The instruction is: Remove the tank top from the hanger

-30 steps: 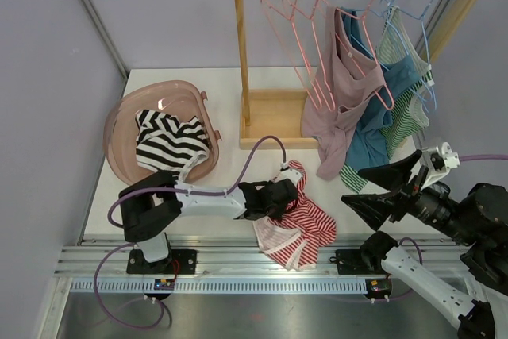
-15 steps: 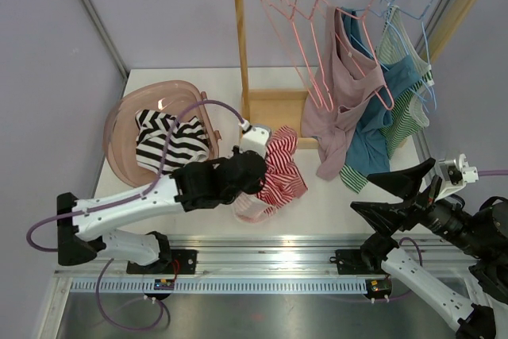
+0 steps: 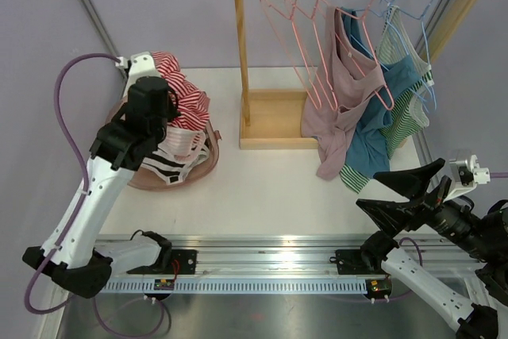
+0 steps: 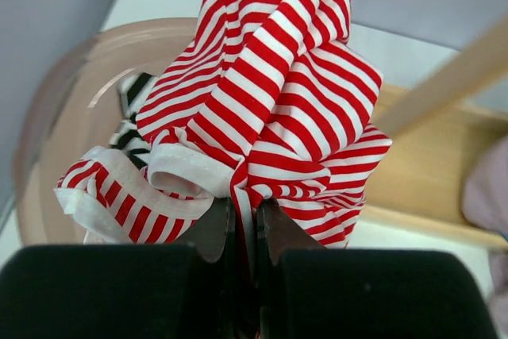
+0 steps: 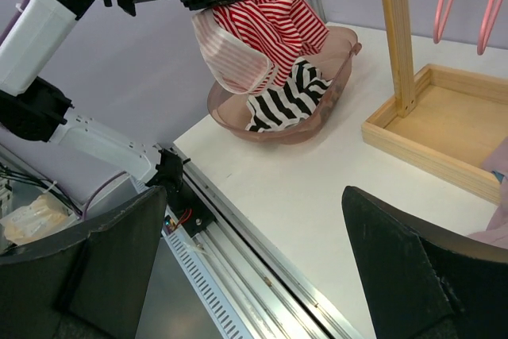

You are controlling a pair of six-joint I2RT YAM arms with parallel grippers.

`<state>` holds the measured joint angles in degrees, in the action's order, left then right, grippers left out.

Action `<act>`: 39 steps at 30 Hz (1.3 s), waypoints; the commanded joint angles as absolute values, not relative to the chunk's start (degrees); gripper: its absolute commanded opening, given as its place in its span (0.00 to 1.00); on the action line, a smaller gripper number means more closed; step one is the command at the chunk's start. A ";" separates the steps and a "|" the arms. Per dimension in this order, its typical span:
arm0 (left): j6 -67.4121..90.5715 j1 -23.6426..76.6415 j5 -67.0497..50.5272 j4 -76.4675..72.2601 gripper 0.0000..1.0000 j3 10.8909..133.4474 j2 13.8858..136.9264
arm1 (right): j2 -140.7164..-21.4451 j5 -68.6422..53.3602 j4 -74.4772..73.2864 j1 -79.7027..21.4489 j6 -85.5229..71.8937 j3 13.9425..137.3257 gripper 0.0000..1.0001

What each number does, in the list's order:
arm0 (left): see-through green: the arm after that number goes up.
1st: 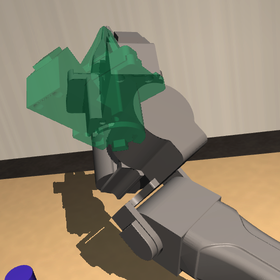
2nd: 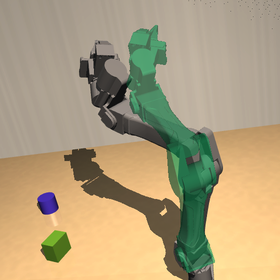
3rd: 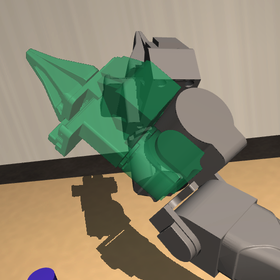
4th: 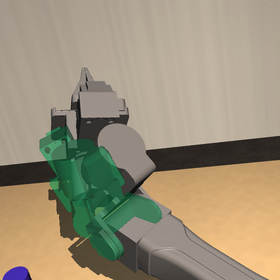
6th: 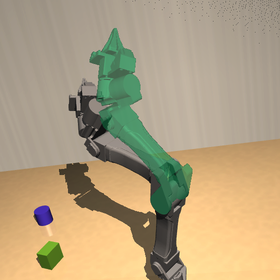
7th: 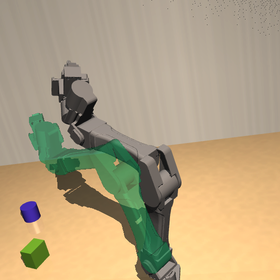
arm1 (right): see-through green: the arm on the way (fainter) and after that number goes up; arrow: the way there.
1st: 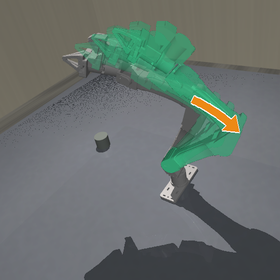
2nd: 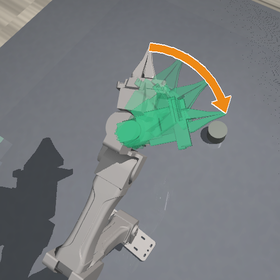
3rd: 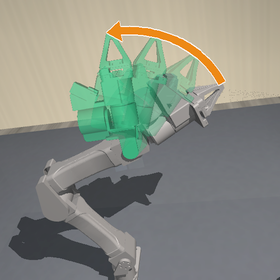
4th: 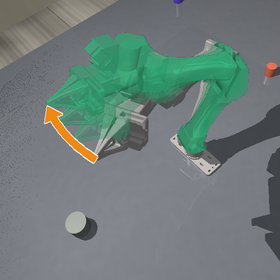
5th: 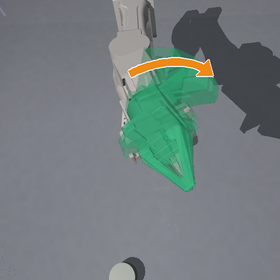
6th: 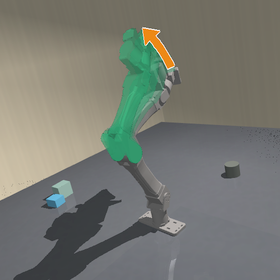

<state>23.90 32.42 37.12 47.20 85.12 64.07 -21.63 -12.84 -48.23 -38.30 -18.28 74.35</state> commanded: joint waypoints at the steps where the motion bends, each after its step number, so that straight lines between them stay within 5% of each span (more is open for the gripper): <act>1: 21.10 21.41 28.60 45.62 0.00 88.59 66.35 | -23.29 -10.02 -48.16 -38.76 -18.19 76.46 1.00; 7: 20.31 5.21 12.95 41.93 0.00 90.79 75.65 | -24.43 -6.34 -50.36 -38.76 -17.84 76.82 1.00; 12: 19.77 1.59 9.24 42.36 0.07 92.99 81.99 | -25.22 -5.37 -50.36 -38.67 -18.10 76.38 1.00; 15: 20.30 0.36 8.44 42.36 0.43 92.11 82.62 | -25.84 -1.59 -50.01 -38.76 -18.28 76.55 0.99; 16: 20.56 0.26 8.44 42.10 0.82 91.24 82.01 | -26.54 1.38 -49.92 -38.67 -18.72 76.90 0.99; 17: 20.65 0.09 8.70 42.19 0.99 91.14 81.83 | -27.06 3.06 -49.49 -38.67 -19.16 77.34 1.00; 27: 17.58 1.92 1.50 49.03 0.99 90.62 73.06 | -43.57 30.91 -47.20 -38.76 -13.56 85.51 1.00; 39: 18.10 17.30 7.63 45.35 0.99 68.49 47.91 | -64.58 37.70 -44.21 -38.32 -0.36 102.99 0.96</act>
<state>18.44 14.35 4.14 47.27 72.42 49.93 -61.08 33.52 -47.75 -38.41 -5.67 97.23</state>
